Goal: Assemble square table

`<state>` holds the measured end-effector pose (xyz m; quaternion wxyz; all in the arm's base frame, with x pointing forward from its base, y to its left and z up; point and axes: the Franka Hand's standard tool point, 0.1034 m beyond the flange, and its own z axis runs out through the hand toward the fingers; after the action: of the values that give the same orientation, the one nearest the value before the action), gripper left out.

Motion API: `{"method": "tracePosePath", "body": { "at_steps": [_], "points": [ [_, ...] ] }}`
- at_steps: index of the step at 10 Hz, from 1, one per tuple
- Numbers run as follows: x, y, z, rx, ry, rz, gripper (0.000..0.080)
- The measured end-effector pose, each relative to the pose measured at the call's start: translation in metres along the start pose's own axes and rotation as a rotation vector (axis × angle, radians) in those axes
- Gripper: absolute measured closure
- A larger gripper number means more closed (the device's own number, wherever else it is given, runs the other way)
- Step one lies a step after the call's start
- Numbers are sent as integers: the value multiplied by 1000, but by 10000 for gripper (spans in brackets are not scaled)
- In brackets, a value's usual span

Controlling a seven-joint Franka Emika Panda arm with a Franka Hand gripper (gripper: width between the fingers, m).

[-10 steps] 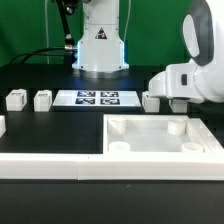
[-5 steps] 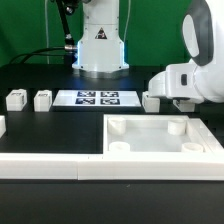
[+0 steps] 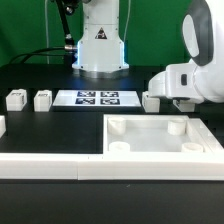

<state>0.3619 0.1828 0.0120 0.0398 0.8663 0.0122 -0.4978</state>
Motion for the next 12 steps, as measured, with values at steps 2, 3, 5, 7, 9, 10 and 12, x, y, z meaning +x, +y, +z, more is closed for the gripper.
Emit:
{"method": "tracePosePath", "body": {
  "at_steps": [2,3,5,7,9,10,12],
  "points": [
    [-25,13,-30,1,-28,-46,509],
    [-43,23,-50,0,-36,-41,509],
    [-53,27,-59,-13,-3,-39,509],
    [-42,23,-65,6,130,-38,509],
    [-45,31,-91,16,239,-89,509],
    [-50,39,-130,31,337,-113,509],
    [-59,59,-169,2,474,-158,509]
  ]
}}
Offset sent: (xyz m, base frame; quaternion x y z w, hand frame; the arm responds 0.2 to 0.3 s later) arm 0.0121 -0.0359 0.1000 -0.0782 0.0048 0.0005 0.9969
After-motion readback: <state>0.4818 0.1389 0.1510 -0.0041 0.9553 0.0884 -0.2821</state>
